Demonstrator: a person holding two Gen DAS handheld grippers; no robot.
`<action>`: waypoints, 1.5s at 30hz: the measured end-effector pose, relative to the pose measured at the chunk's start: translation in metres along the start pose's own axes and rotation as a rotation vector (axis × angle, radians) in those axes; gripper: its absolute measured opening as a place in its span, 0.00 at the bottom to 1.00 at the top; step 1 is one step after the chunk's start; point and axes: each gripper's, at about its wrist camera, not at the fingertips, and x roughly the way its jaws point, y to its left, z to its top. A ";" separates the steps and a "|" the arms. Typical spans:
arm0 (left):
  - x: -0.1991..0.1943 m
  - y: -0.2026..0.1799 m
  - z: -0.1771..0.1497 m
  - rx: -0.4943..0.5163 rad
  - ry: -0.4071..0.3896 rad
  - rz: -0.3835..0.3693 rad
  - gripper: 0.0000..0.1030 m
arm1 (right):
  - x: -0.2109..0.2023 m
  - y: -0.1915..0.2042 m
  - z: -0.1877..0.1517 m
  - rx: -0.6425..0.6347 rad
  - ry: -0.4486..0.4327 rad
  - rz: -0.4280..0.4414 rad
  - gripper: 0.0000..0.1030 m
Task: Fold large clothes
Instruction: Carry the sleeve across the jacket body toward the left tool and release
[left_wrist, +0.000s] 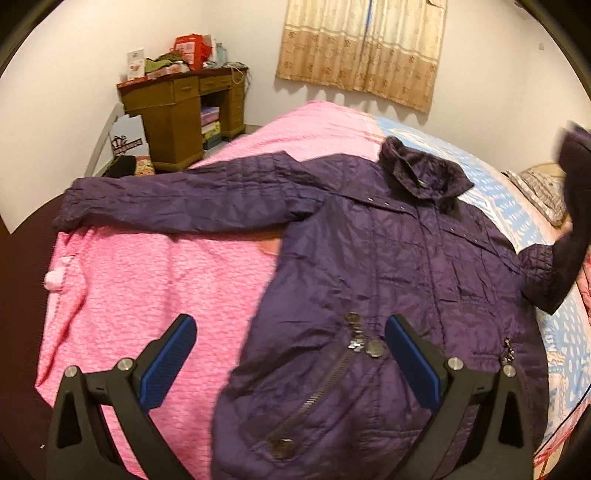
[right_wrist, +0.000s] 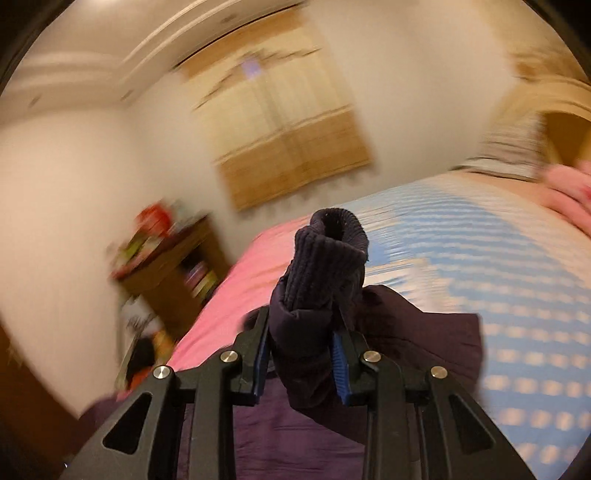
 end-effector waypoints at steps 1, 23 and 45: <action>-0.001 0.004 0.001 -0.005 -0.005 0.006 1.00 | 0.025 0.025 -0.012 -0.032 0.043 0.041 0.29; 0.030 0.048 -0.003 -0.042 0.038 0.082 1.00 | 0.161 0.078 -0.155 0.136 0.334 0.414 0.77; 0.023 0.044 -0.003 -0.007 0.020 0.110 1.00 | 0.167 0.107 -0.191 -0.114 0.364 0.302 0.54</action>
